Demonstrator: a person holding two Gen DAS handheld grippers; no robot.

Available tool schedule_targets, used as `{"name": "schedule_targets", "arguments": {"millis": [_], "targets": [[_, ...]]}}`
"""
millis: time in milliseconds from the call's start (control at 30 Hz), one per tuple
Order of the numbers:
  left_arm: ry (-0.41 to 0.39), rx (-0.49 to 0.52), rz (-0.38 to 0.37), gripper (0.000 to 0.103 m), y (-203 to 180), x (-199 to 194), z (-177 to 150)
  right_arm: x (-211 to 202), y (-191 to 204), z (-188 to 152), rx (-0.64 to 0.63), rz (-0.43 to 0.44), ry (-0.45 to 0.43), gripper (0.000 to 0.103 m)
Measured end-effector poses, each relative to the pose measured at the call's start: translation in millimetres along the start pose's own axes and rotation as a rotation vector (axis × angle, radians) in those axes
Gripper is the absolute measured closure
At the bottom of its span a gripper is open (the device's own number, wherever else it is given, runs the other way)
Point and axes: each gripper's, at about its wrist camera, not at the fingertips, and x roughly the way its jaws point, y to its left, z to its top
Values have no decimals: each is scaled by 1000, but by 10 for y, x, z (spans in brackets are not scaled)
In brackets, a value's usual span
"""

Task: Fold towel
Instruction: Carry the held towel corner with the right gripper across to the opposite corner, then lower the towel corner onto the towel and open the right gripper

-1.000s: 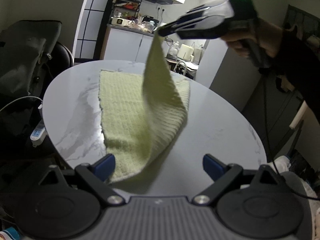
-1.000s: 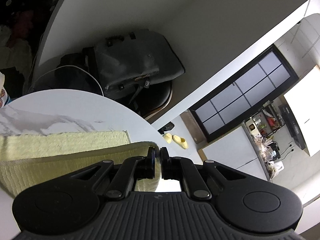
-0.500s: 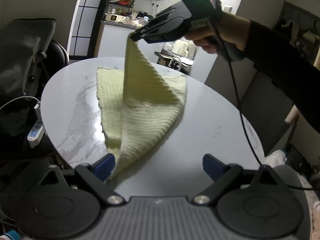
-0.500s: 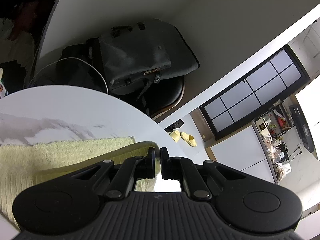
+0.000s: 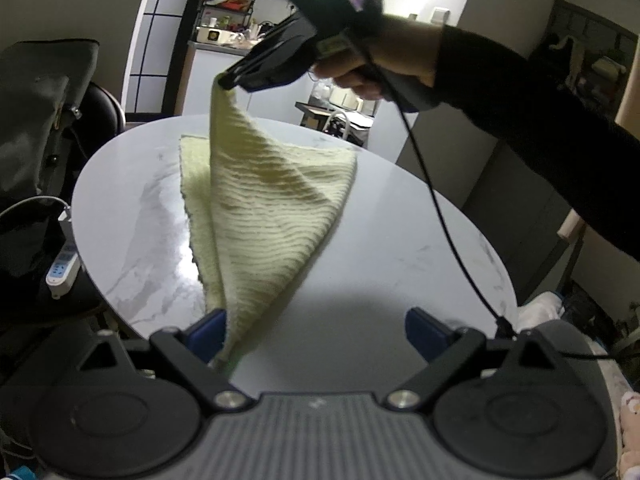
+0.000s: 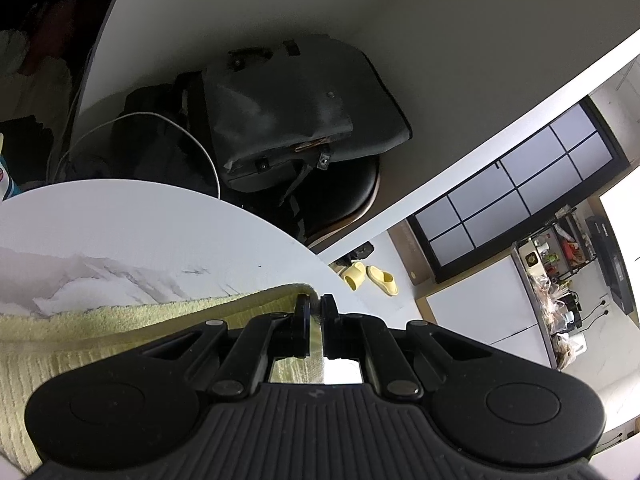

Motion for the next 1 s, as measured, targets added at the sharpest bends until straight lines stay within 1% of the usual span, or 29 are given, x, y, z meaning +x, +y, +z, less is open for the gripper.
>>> {"name": "schedule_targets", "arguments": {"millis": [333, 533, 700, 833, 867, 933, 967, 1000], "targets": [[2, -1, -4, 7, -1, -7, 23, 490, 217, 19, -13, 41, 67, 97], [14, 3, -11, 7, -36, 7, 28, 592, 251, 21, 14, 27, 85, 97], [13, 4, -7, 7, -64, 8, 21, 617, 259, 35, 33, 14, 71, 97], [8, -10, 16, 7, -80, -15, 16, 681, 256, 10, 66, 49, 80, 96], [2, -17, 27, 7, -82, -28, 17, 697, 274, 1, 63, 57, 81, 93], [-9, -28, 45, 7, -81, -55, 18, 704, 290, 4, 59, 48, 85, 87], [-13, -33, 48, 7, -76, -65, 16, 699, 287, 7, 67, 42, 84, 78], [-16, -44, 55, 7, -64, -72, 7, 683, 268, 0, 89, 40, 75, 63]]}}
